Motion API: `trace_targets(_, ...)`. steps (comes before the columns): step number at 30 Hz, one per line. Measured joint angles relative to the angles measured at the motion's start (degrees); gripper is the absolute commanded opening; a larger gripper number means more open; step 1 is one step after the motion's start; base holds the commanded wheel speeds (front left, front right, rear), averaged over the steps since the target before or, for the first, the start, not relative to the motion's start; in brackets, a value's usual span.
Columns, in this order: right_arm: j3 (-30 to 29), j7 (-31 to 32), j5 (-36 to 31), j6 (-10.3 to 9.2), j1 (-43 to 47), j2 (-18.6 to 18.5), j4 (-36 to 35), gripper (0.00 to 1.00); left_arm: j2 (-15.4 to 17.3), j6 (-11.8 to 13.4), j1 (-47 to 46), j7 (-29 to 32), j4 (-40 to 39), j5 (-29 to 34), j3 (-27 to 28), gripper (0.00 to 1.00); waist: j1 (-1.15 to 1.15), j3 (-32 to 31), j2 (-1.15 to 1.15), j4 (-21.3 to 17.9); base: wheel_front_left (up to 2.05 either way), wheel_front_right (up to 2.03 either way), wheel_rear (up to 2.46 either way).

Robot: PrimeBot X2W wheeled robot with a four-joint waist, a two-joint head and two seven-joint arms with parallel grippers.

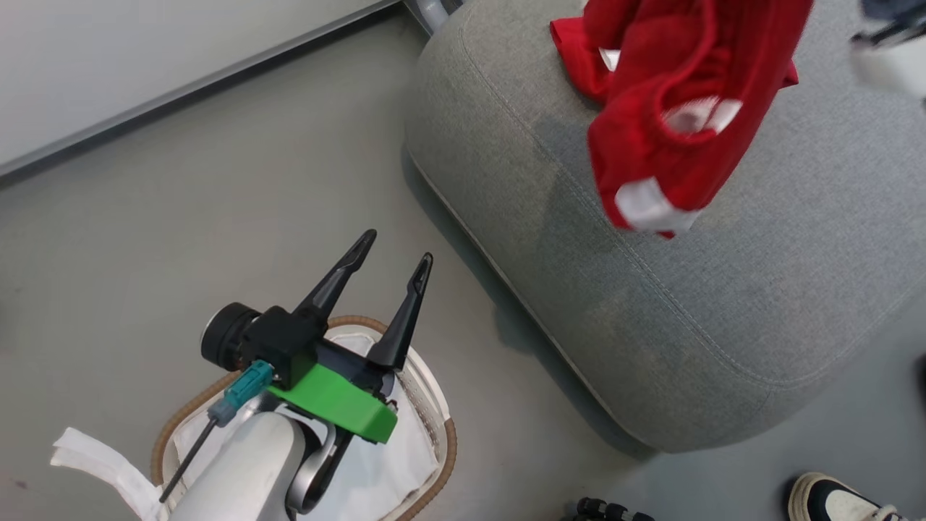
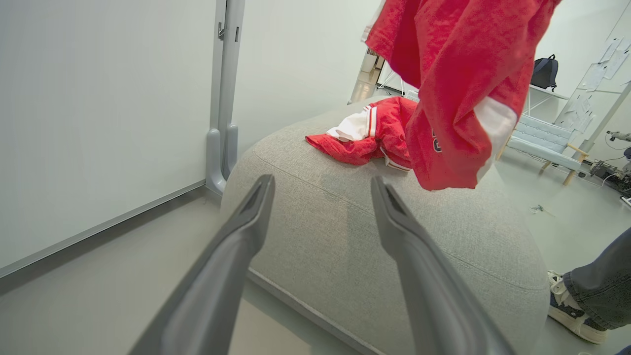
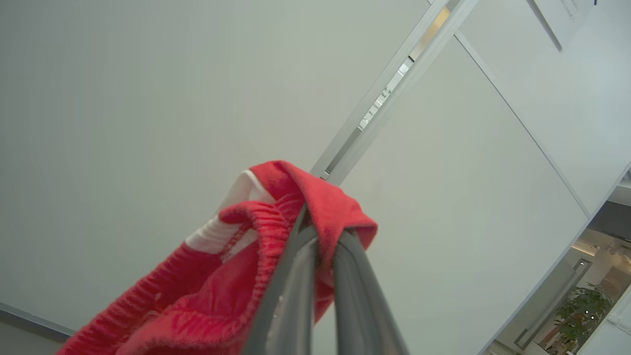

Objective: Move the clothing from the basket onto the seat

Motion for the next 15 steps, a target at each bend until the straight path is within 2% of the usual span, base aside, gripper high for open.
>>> trace_targets(5, -4.58, 0.0, -2.61, 0.0, -9.95, -3.75, 7.53, 0.0, 2.09, 0.0, -0.34, 0.0, -1.45, 0.6, 0.46, 1.0, 0.0, 4.12, 0.0, -0.12, 0.0, 0.0, 0.0)
trace_targets(9, -8.65, 0.01, -6.21, 0.0, -14.05, -5.95, 14.34, 0.0, 3.28, 0.0, -1.61, 0.0, -2.07, 0.71, -0.75, 1.0, 0.0, 7.29, 0.0, 0.46, 0.0, 0.0, 0.0)
trace_targets(15, -14.69, 0.74, -8.22, 0.0, -14.64, -4.72, 24.44, 0.0, 4.14, 0.0, -3.78, 0.0, -2.47, 0.41, -2.23, 1.0, 0.0, 11.39, 0.0, 2.58, 0.0, 0.0, 0.0)
